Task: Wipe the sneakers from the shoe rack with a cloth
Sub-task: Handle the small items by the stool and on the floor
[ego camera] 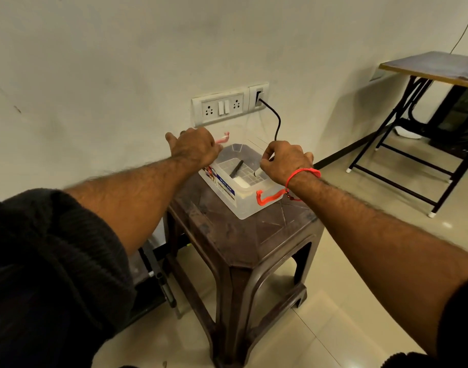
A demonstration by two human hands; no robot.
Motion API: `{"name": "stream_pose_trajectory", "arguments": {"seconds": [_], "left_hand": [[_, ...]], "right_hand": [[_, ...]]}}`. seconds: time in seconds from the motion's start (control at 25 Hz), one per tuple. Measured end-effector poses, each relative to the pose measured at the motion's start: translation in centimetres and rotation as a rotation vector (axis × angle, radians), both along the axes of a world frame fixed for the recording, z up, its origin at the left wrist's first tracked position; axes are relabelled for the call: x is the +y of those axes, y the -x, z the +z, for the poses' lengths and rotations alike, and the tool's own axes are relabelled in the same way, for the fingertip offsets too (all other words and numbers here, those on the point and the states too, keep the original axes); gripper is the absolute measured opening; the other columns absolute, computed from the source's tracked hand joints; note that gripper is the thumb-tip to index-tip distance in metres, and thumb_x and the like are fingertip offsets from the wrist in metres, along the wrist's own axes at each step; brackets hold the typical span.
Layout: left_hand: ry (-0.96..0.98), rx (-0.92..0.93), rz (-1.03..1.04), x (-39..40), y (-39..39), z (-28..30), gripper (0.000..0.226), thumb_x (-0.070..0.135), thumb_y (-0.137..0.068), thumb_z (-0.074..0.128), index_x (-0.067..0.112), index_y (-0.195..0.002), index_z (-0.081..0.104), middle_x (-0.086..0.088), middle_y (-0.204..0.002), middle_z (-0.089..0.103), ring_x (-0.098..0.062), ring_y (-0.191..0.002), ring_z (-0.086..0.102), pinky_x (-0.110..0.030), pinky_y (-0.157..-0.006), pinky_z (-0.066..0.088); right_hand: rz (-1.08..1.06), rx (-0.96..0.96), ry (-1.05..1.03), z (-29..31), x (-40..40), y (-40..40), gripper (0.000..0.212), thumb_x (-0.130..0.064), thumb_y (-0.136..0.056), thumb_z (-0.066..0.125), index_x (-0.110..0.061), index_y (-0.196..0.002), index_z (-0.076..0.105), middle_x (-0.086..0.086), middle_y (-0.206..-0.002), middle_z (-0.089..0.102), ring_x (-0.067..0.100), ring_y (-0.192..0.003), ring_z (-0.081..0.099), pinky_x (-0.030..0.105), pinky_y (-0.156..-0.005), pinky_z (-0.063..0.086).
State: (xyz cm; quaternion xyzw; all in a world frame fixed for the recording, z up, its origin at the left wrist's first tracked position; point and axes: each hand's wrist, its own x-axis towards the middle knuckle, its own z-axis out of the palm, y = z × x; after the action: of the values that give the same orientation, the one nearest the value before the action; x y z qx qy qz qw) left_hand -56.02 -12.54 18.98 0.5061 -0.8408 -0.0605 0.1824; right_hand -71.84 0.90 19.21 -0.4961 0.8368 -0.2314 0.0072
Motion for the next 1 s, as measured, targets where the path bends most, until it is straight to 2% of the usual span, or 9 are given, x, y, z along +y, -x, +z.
{"name": "stream_pose_trajectory", "arguments": {"seconds": [0.08,0.2,0.24,0.32,0.4,0.44,0.6,0.8,1.0], "left_hand": [[0.03,0.134,-0.011,0.4,-0.9,-1.1,0.029,0.041,-0.095,0.065,0.021,-0.116,0.07,-0.004,-0.118,0.067,-0.026,-0.109,0.059,-0.051,-0.104,0.032],[-0.037,0.344,0.097,1.5,-1.0,-1.9,0.057,0.031,-0.094,0.069,0.016,-0.145,0.047,-0.01,-0.157,0.03,-0.035,-0.129,0.05,-0.047,-0.108,0.041],[-0.109,0.411,0.155,1.9,-0.9,-2.0,0.063,0.032,-0.095,0.068,0.015,-0.149,0.039,-0.011,-0.159,0.025,-0.035,-0.129,0.051,-0.044,-0.104,0.047],[-0.224,0.515,0.222,2.6,-0.8,-2.4,0.061,0.038,-0.099,0.061,0.013,-0.149,0.036,-0.012,-0.153,0.036,-0.03,-0.119,0.058,-0.03,-0.078,0.055],[-0.279,0.544,0.218,3.3,-1.0,-2.5,0.052,0.045,-0.103,0.051,0.013,-0.142,0.043,-0.01,-0.136,0.056,-0.019,-0.098,0.06,-0.016,-0.055,0.039],[-0.286,0.542,0.202,3.5,-1.1,-2.6,0.051,0.048,-0.104,0.046,0.014,-0.142,0.043,-0.008,-0.132,0.06,-0.018,-0.093,0.059,-0.015,-0.054,0.036],[-0.362,0.66,0.16,3.7,-1.3,-4.1,0.065,0.055,-0.105,0.036,0.019,-0.159,0.028,-0.006,-0.137,0.062,-0.024,-0.112,0.068,-0.028,-0.079,0.054],[-0.423,0.779,0.147,3.6,-1.2,-5.1,0.068,0.06,-0.102,0.036,0.023,-0.159,0.028,-0.006,-0.139,0.061,-0.022,-0.116,0.065,-0.024,-0.077,0.045],[-0.447,0.782,0.162,3.5,-1.3,-5.0,0.068,0.059,-0.102,0.038,0.024,-0.159,0.029,-0.007,-0.144,0.057,-0.024,-0.126,0.06,-0.037,-0.099,0.051]], "right_hand": [[0.018,0.046,-0.015,0.0,-0.5,-0.6,0.015,-0.027,-0.096,0.058,-0.022,-0.107,0.065,0.002,-0.103,0.067,0.025,-0.1,0.06,0.043,-0.096,0.037],[0.056,0.01,-0.09,0.1,-2.4,-1.2,0.022,-0.023,-0.096,0.059,-0.016,-0.116,0.064,0.008,-0.11,0.068,0.028,-0.1,0.062,0.042,-0.095,0.051],[0.062,-0.014,-0.137,0.1,-3.1,-1.3,0.026,-0.021,-0.095,0.061,-0.013,-0.119,0.064,0.011,-0.113,0.067,0.029,-0.1,0.063,0.041,-0.093,0.054],[0.101,-0.016,-0.263,0.4,-4.4,-1.9,0.035,-0.02,-0.093,0.065,-0.011,-0.126,0.062,0.013,-0.12,0.066,0.029,-0.105,0.063,0.037,-0.092,0.054],[0.166,0.001,-0.417,0.7,-4.9,-2.4,0.044,-0.024,-0.092,0.068,-0.011,-0.132,0.058,0.01,-0.125,0.064,0.028,-0.111,0.062,0.034,-0.09,0.05],[0.198,-0.015,-0.48,0.9,-4.9,-2.6,0.047,-0.026,-0.091,0.07,-0.011,-0.134,0.057,0.007,-0.124,0.064,0.026,-0.11,0.062,0.033,-0.088,0.049],[0.254,-0.199,-0.613,1.0,-5.5,-2.9,0.044,-0.027,-0.088,0.074,-0.016,-0.128,0.06,-0.003,-0.106,0.062,0.016,-0.082,0.063,0.031,-0.077,0.053],[0.245,-0.19,-0.577,-0.3,-7.2,-3.7,0.056,-0.01,-0.086,0.073,-0.012,-0.139,0.055,0.008,-0.133,0.062,0.028,-0.113,0.063,0.042,-0.093,0.054],[0.216,-0.312,-0.48,-1.1,-8.5,-3.5,0.064,0.005,-0.087,0.064,-0.021,-0.144,0.05,0.006,-0.143,0.055,0.03,-0.128,0.053,0.05,-0.104,0.047]]}}
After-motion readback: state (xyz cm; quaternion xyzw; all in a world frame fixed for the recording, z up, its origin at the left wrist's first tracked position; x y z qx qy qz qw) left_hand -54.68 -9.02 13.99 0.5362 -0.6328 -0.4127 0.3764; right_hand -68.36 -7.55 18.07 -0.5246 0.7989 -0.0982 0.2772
